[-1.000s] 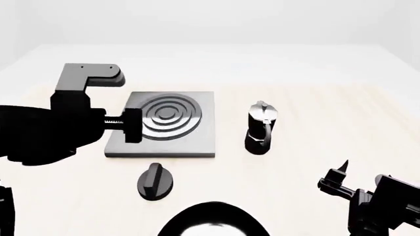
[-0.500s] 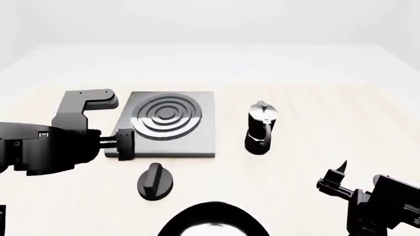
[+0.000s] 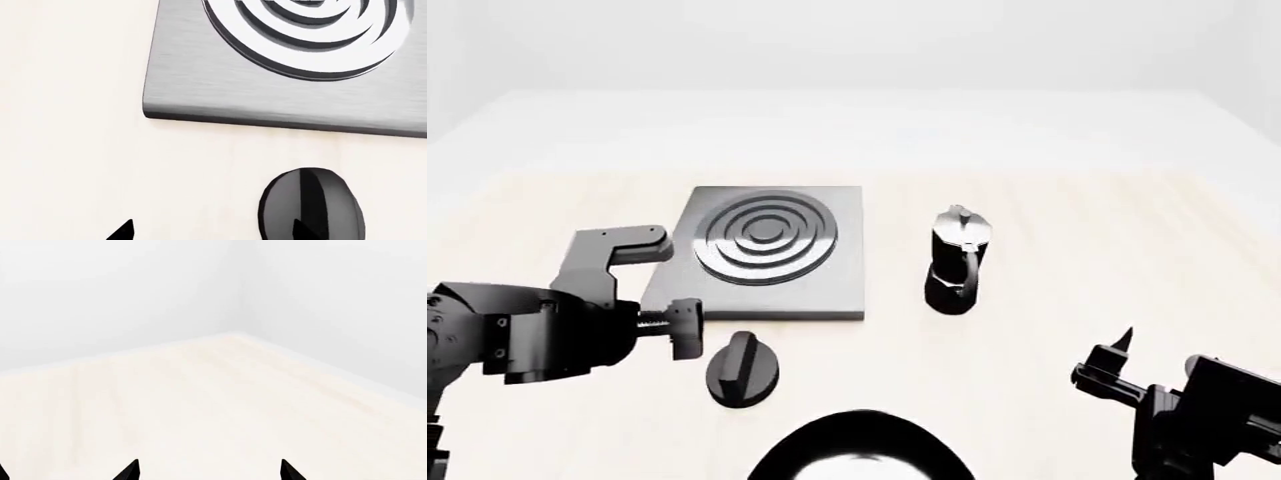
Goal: Turn on the stove and put the frying pan on it.
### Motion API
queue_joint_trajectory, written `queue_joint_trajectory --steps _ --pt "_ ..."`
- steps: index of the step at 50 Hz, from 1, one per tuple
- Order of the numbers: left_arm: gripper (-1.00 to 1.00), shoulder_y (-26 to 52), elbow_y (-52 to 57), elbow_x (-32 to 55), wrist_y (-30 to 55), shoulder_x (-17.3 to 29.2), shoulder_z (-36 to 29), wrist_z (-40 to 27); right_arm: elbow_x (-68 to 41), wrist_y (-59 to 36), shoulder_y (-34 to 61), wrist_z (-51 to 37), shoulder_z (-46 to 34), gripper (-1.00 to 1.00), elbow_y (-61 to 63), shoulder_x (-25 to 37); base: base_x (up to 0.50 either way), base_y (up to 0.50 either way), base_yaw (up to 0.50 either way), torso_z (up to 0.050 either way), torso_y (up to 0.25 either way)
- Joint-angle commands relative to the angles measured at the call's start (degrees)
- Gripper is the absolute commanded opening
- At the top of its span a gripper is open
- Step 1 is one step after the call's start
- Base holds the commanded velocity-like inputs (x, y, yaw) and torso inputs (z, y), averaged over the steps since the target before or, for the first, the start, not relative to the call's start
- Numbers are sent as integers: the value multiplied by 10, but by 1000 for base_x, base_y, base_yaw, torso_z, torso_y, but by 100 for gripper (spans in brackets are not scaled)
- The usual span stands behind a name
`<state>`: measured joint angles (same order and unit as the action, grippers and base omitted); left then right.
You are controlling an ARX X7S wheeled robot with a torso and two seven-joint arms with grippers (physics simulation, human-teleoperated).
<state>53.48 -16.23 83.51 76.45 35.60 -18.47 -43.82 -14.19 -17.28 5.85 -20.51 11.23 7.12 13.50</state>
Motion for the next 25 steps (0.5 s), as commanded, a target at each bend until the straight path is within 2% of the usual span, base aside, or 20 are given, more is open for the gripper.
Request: queue_joint_trajectory --steps 1,25 --pt "100 -10 -27 -35 -26 -5 -25 45 -3 0 2 -2 0 100 -3 2 0 0 0 0 0" --pt "100 -17 -63 -71 -50 -15 -63 113 -7 3 1 -7 -4 100 -5 5 0 0 0 0 0"
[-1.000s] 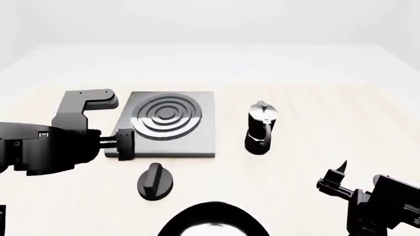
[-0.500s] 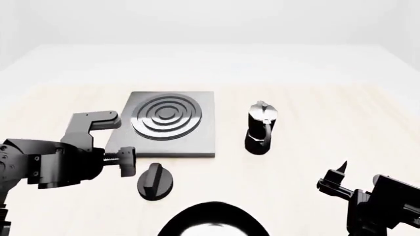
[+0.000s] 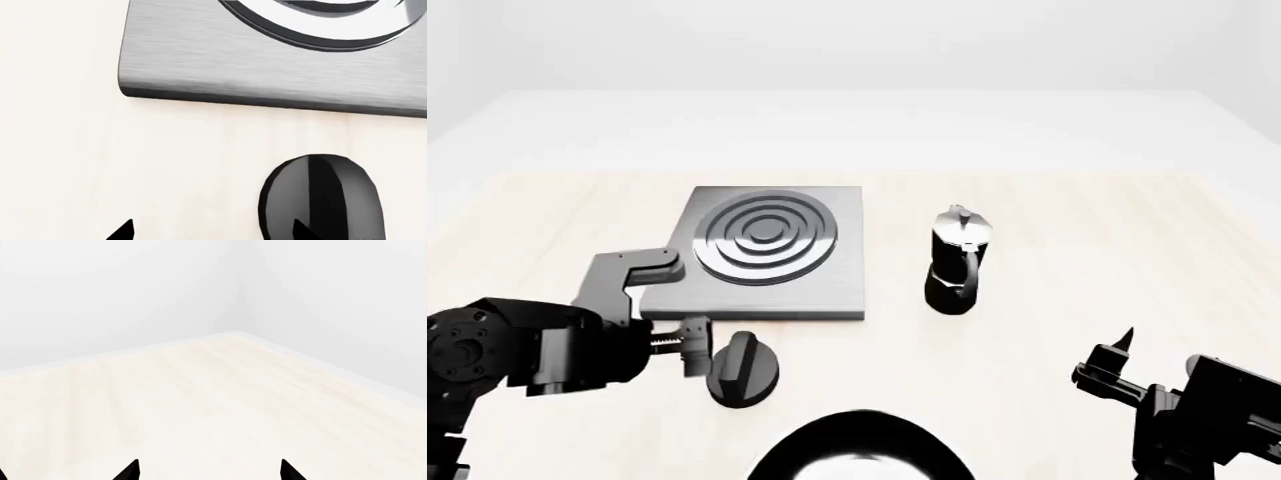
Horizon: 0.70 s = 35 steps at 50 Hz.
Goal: Turn on the stove and put the frying pan on it.
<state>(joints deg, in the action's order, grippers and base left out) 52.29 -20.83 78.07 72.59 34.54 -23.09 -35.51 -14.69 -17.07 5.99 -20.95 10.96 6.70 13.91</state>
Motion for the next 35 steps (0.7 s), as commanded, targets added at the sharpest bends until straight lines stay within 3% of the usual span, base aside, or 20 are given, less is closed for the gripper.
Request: queue_joint_trajectory --steps 1,35 --pt "100 -7 -19 -15 -13 -4 -16 31 -2 1 -1 -2 -1 100 0 1 0 0 0 0 0" --pt "100 -9 -56 -46 -25 -16 -64 101 -10 1 -3 -8 -5 100 3 6 0 0 0 0 0"
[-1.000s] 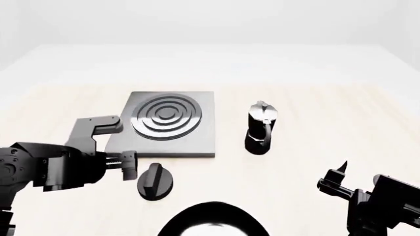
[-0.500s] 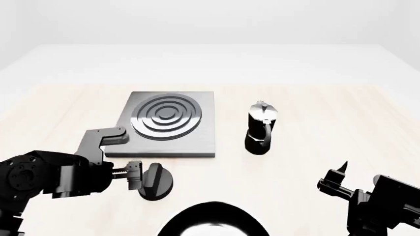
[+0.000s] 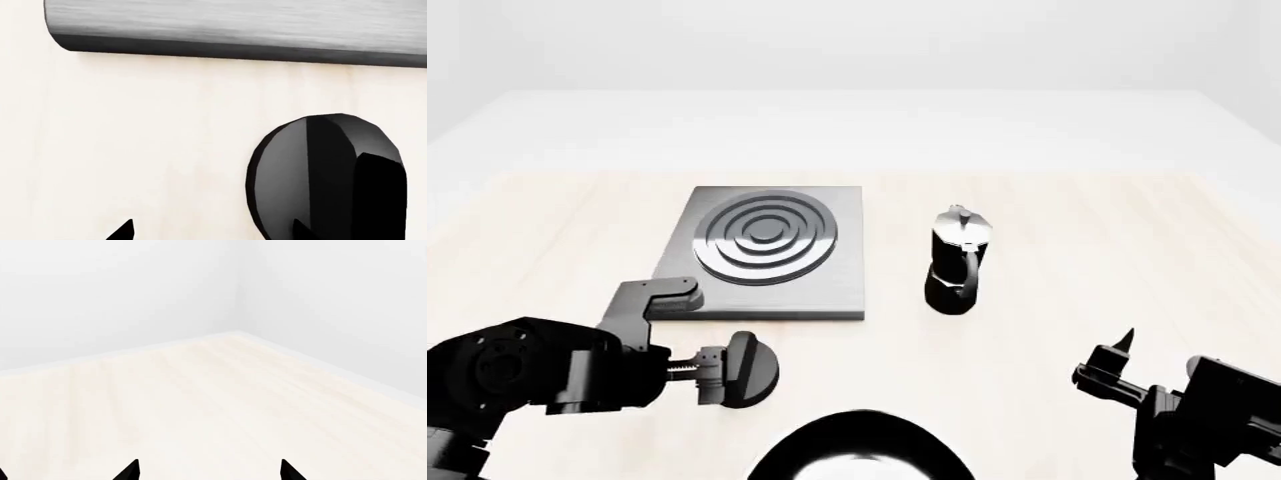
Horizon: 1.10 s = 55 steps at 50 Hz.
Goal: Turn on the stove and put the frying pan on it.
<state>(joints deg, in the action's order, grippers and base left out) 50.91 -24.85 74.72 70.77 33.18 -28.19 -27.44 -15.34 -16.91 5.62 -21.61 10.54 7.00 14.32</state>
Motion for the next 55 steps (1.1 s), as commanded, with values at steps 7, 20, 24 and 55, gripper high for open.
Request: queue_joint_trajectory --steps 7,20,24,55 --pt "100 4 -19 -15 -10 -4 -17 24 -4 2 1 -1 -2 100 -3 3 0 0 0 0 0" --pt "100 -3 -6 -12 -12 -8 -24 36 -6 2 0 -3 -4 100 -2 5 0 0 0 0 0" --pt "100 -2 -6 -19 -16 -15 -35 55 -7 3 -1 -4 -4 100 -1 5 0 0 0 0 0" --pt "100 3 33 -2 -1 -16 -54 95 -13 5 -1 -8 -8 100 -3 9 0 0 0 0 0"
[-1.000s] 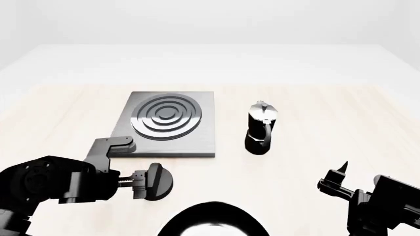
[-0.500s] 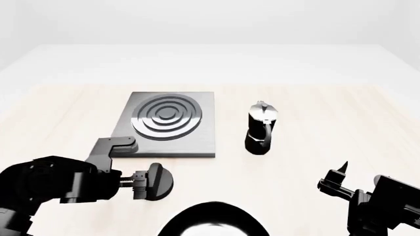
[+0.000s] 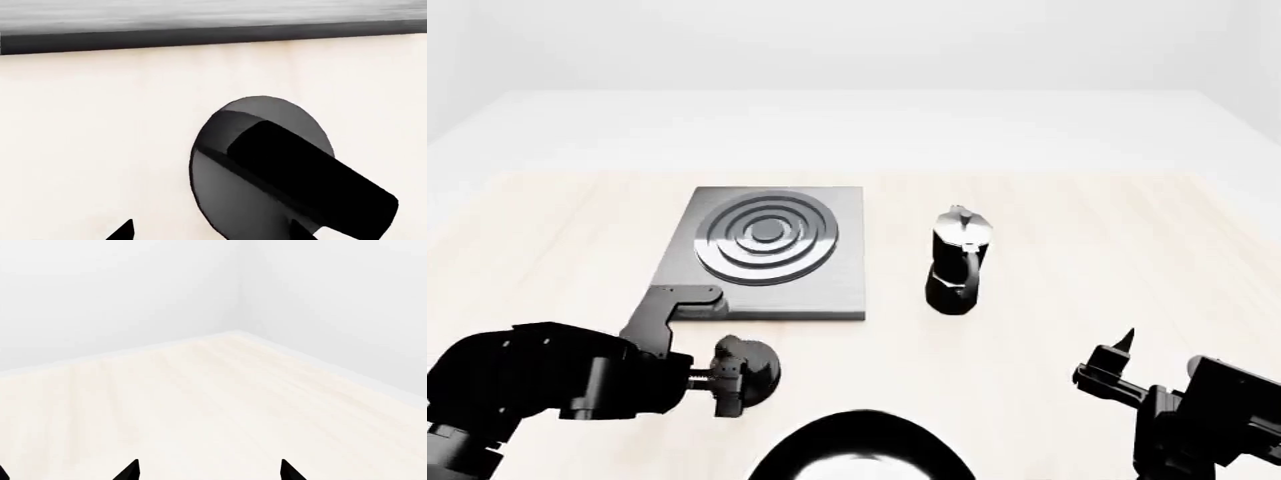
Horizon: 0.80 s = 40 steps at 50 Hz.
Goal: Turn on the stove and put the frying pan on it.
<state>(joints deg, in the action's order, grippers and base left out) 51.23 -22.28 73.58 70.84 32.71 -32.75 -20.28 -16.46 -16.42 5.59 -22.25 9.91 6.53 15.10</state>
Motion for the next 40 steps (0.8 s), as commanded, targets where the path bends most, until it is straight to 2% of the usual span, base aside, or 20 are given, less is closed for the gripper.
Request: queue_joint_trajectory --steps 1,9,14,30,40 --pt "100 2 4 7 -2 -14 -11 27 -2 0 -1 -2 -2 100 1 1 0 0 0 0 0" --pt "100 13 -4 -6 -14 -23 -18 35 -4 -1 -1 -3 -3 100 2 2 0 0 0 0 0" --pt "100 29 -45 -28 -50 -34 -10 28 -5 -2 -2 -5 -3 100 5 3 0 0 0 0 0" --pt "100 73 -120 -58 -85 -66 -17 48 -8 -1 -4 -7 -5 100 6 5 0 0 0 0 0" --pt "100 112 -240 -88 -131 -100 -14 52 -11 1 -6 -8 -5 100 6 6 0 0 0 0 0"
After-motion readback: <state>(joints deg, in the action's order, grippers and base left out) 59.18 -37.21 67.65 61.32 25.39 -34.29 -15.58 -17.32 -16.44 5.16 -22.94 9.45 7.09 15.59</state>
